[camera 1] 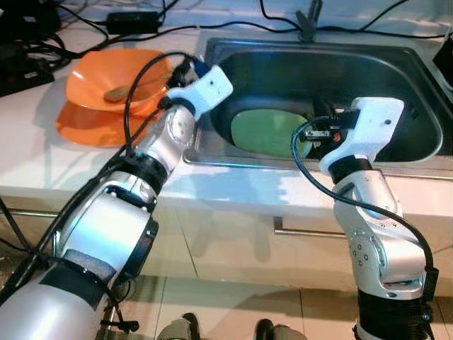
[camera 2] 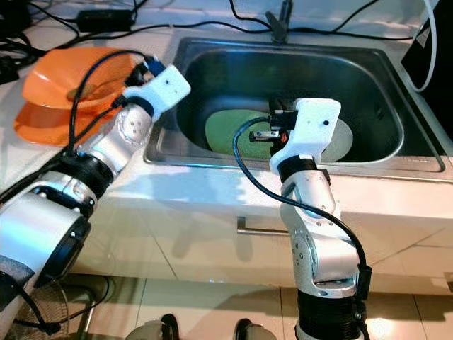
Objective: Kitchen organization
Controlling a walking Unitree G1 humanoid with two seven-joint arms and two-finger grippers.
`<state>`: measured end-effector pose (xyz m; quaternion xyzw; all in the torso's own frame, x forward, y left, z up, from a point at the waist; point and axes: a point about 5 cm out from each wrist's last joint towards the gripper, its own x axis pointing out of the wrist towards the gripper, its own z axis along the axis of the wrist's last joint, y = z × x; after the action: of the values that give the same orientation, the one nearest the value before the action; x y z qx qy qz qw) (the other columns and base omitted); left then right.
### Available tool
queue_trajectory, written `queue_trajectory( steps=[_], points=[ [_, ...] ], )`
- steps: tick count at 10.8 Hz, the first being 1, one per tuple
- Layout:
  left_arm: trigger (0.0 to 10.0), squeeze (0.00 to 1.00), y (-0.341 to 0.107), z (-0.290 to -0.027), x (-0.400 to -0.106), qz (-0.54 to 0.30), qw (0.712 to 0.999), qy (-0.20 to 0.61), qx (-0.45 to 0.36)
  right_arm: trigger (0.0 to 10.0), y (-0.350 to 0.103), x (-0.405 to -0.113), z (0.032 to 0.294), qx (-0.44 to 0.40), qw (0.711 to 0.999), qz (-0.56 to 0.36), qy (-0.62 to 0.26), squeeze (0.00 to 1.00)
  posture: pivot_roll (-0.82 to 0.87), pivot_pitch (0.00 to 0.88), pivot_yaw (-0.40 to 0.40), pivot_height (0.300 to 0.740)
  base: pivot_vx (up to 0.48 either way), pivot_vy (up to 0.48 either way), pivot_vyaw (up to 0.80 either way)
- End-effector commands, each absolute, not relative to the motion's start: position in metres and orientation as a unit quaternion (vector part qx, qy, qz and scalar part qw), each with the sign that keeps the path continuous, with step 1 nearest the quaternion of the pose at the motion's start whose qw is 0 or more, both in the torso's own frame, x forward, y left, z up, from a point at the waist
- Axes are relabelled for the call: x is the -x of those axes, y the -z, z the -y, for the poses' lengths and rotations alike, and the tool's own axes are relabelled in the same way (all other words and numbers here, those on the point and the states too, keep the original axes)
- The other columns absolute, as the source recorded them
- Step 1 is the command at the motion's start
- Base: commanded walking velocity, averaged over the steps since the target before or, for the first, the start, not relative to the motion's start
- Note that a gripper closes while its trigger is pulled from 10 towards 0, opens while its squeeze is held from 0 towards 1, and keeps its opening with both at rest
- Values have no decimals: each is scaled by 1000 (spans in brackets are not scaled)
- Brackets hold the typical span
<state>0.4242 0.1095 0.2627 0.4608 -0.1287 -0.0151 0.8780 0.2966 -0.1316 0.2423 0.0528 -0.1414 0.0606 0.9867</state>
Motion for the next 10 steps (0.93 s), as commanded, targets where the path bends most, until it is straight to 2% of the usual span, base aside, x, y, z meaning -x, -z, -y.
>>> queue_trajectory(
  steps=[1, 3, 4, 10],
  points=[
    [10000, 0, -269, -114, -425, 130, 880, -3, -457, 10000, -244, -292, 134, -53, 987, 144, -56, 0, -114, 256, -8, 740, 0, 0, 0],
    [10000, 0, -270, -118, -426, 127, 881, -16, -455, 10000, -243, -291, 134, -52, 987, 139, -57, 0, -119, 253, -14, 740, 0, 0, 0],
    [0, 0, -271, -118, -426, 130, 882, -20, -453, 10000, -242, -291, 135, -51, 987, 138, -57, 0, -119, 252, -16, 740, 0, 0, 0],
    [0, 0, -276, -119, -426, 142, 880, -33, -452, 10000, -238, -292, 134, -50, 989, 130, -55, 0, -115, 241, -15, 740, 0, 0, 0]
  ],
)
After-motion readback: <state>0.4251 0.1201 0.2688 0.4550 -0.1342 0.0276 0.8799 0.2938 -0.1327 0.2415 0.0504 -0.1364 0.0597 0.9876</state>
